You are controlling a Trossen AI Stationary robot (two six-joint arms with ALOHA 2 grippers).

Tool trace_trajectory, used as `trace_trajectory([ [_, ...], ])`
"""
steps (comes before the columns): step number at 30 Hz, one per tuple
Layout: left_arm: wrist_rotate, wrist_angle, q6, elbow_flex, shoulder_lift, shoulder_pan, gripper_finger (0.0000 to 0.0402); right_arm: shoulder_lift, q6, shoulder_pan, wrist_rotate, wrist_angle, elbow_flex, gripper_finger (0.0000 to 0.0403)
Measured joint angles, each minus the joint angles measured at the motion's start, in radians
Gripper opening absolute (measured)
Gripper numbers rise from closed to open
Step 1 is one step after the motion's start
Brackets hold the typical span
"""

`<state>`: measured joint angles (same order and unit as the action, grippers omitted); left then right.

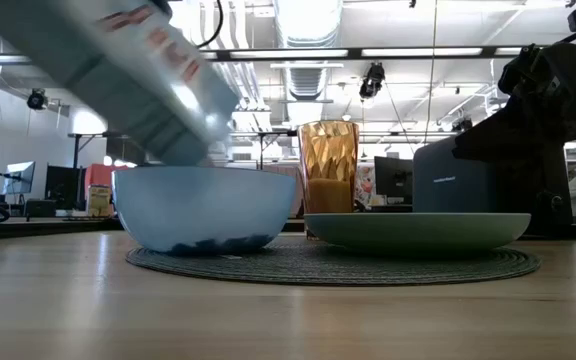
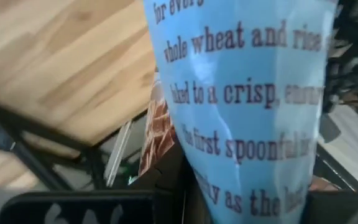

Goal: Arrange a breakfast setting
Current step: Pour the cereal from the cereal box into the blue bowl

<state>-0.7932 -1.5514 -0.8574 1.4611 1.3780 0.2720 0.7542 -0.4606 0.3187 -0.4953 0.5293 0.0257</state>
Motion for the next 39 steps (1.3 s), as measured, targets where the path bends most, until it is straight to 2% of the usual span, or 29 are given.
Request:
trace_trajectory([
  [2, -0.032, 0.013, 0.0, 0.008, -0.001, 0.002, 0.0053, 0.0, 0.0, 0.0, -0.001, 0.0, 0.0, 0.0114],
  [5, 0.008, -0.014, -0.005, -0.003, -0.01, 0.008, 0.0053, 0.0, 0.0, 0.0, -0.001, 0.0, 0.0, 0.0114],
  [9, -0.024, 0.001, -0.016, 0.004, -0.016, 0.01, 0.0053, 0.0, 0.0, 0.0, -0.002, 0.0, 0.0, 0.0114],
  [12, 0.019, -0.029, -0.012, 0.003, -0.019, 0.01, 0.0053, 0.0, 0.0, 0.0, -0.002, 0.0, 0.0, 0.0114],
  [15, -0.011, -0.012, -0.015, 0.012, -0.02, 0.01, 0.0053, 0.0, 0.0, 0.0, -0.002, 0.0, 0.0, 0.0114],
  [27, 0.041, -0.016, -0.052, -0.002, -0.053, 0.019, 0.0053, 0.0, 0.0, 0.0, -0.002, 0.001, 0.0, 0.0114],
  [30, 0.013, -0.008, -0.051, 0.002, -0.063, 0.019, 0.0053, 0.0, 0.0, 0.0, -0.002, 0.0, 0.0, 0.0114],
  [33, 0.054, -0.012, -0.087, -0.005, -0.087, 0.038, 0.0053, 0.0, 0.0, 0.0, -0.002, 0.0, 0.0, 0.0114],
  [36, 0.034, 0.002, -0.084, 0.001, -0.101, 0.035, 0.0053, 0.0, 0.0, 0.0, -0.002, 0.001, 0.0, 0.0114],
  [39, 0.068, -0.027, -0.095, -0.007, -0.1, 0.029, 0.0053, 0.0, 0.0, 0.0, -0.002, 0.0, 0.0, 0.0114],
])
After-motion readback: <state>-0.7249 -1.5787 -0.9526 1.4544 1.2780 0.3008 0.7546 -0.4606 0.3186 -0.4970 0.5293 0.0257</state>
